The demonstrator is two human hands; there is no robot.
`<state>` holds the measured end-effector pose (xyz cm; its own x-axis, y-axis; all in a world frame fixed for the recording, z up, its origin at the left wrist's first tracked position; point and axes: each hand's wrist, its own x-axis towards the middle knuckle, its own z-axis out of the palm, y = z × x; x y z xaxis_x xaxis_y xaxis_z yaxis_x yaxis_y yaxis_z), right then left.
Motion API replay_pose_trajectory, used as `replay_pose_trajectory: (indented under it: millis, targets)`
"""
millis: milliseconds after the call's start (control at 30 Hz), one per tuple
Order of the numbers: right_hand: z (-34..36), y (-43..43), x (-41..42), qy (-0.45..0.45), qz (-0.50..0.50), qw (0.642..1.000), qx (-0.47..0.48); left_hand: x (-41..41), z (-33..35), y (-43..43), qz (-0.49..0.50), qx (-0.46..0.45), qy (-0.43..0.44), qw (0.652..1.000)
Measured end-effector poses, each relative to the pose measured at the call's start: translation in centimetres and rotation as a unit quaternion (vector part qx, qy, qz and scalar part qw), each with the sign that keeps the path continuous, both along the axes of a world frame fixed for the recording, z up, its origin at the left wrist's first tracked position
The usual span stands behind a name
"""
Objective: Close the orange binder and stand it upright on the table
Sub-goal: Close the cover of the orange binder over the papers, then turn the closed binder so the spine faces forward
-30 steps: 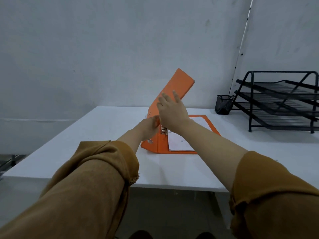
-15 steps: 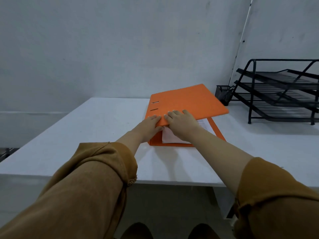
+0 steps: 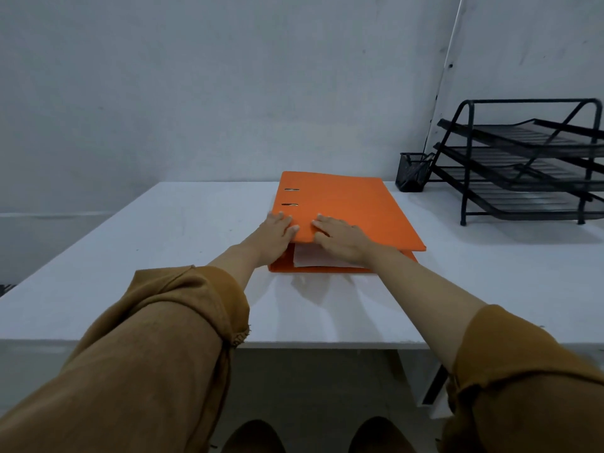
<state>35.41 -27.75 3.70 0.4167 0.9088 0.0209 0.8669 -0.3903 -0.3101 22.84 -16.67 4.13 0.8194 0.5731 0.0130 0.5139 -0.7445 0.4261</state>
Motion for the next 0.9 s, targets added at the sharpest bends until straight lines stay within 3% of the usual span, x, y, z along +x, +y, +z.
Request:
replay_pose_trajectory:
  millis: [133,533,900]
  targets:
    - [-1.1,0.6,0.3,-0.008,-0.043,0.999,0.003,0.9,-0.3,-0.2,0.063,-0.027,-0.013,0.998]
    - [-1.5,2.3,0.3,-0.018,-0.077,0.997,0.001,1.8,0.6,1.0,0.004,0.057,0.080,0.995]
    - [-0.7,3.1,0.6,-0.020,-0.094,0.995,-0.034,1.8,0.8,1.3,-0.010,0.093,0.078,0.993]
